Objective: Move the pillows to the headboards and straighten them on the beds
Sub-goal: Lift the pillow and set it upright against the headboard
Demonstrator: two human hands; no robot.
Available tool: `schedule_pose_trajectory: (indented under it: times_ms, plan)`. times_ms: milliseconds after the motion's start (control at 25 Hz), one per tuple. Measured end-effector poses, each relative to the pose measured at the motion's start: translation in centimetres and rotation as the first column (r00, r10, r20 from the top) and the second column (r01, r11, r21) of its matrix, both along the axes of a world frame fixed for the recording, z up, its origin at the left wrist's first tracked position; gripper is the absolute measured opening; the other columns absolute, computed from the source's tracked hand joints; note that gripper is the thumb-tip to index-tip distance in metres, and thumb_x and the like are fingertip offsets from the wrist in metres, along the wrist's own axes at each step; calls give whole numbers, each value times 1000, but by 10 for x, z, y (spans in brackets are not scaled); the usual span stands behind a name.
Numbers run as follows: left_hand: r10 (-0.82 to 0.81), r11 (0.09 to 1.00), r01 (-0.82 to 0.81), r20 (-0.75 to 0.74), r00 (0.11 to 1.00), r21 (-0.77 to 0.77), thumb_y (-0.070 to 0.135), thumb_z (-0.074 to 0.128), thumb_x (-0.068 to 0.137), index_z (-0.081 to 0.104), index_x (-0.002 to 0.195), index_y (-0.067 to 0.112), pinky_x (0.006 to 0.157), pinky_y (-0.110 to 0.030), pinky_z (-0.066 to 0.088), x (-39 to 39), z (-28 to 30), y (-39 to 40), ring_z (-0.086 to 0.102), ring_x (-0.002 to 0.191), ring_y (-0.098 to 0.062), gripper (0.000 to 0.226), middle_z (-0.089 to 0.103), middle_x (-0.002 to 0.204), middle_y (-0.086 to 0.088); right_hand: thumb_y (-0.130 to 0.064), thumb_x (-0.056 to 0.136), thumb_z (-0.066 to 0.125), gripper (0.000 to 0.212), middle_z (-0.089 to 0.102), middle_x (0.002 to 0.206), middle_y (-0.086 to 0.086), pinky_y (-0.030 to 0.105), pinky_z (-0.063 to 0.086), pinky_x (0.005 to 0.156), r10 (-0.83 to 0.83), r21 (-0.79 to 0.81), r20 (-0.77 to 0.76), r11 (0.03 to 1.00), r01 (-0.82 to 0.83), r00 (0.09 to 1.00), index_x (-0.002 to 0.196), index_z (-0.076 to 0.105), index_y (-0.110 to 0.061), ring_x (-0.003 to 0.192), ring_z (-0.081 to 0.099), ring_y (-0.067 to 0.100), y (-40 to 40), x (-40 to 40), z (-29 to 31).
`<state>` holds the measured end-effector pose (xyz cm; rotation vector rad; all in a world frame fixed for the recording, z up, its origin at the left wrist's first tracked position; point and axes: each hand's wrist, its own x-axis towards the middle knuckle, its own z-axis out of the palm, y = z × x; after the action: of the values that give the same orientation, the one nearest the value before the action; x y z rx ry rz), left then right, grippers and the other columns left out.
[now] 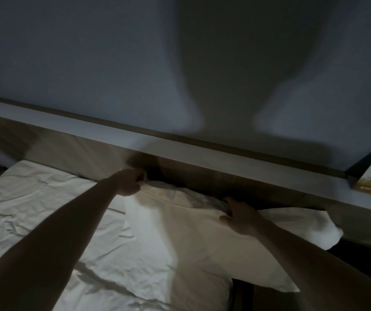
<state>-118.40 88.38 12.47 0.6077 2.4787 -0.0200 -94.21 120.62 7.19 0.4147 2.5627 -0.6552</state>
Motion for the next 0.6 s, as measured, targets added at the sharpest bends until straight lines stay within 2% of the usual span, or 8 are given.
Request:
schedule_pose_trajectory:
  times_ms: [80,160,280,400,520,600]
  plan:
    - [-87,992,83,-34,996,-92,8,53,93,38,154,26,100,-37,51,5,-3,3,55,132,-29,66,48,154,-11,-53,100,56,77,45,160,7,39,43,113,44,16,-1,999,-44,999,163,26,-20,144,46,28,1,-1,-3]
    - [-96,990,84,-104,990,-117,8,51,94,32,160,28,104,-37,49,10,-6,5,51,139,-30,72,40,161,-9,-50,101,55,75,41,163,6,40,40,116,53,-1,11,999,-53,999,164,26,-21,147,43,27,0,0,-6]
    - [-91,994,80,-157,983,-76,15,49,99,41,155,21,100,-38,50,8,-10,-1,58,131,-30,58,53,152,-10,-43,100,57,71,45,160,5,39,44,114,48,-11,68,999,-48,996,162,29,-24,143,49,25,0,0,-7]
    - [-67,994,87,-255,965,68,24,50,103,52,143,14,93,-42,53,3,-10,-10,64,118,-33,41,64,136,-13,-35,98,62,66,46,158,6,38,45,113,36,47,130,998,-43,991,158,37,-21,142,48,27,0,-3,-5]
    - [30,984,29,-326,945,175,28,57,101,58,131,15,82,-39,52,0,-7,-13,67,105,-34,33,72,118,-13,-47,99,60,57,55,150,6,38,47,108,-32,116,36,993,28,999,147,51,-20,137,53,28,2,-4,4]
    - [61,979,19,-381,922,204,29,62,99,63,126,15,81,-41,53,-1,-3,-12,68,103,-36,31,73,113,-13,-53,96,60,43,67,130,2,37,52,97,-124,142,-80,981,134,989,129,64,-25,125,62,26,6,-4,18]
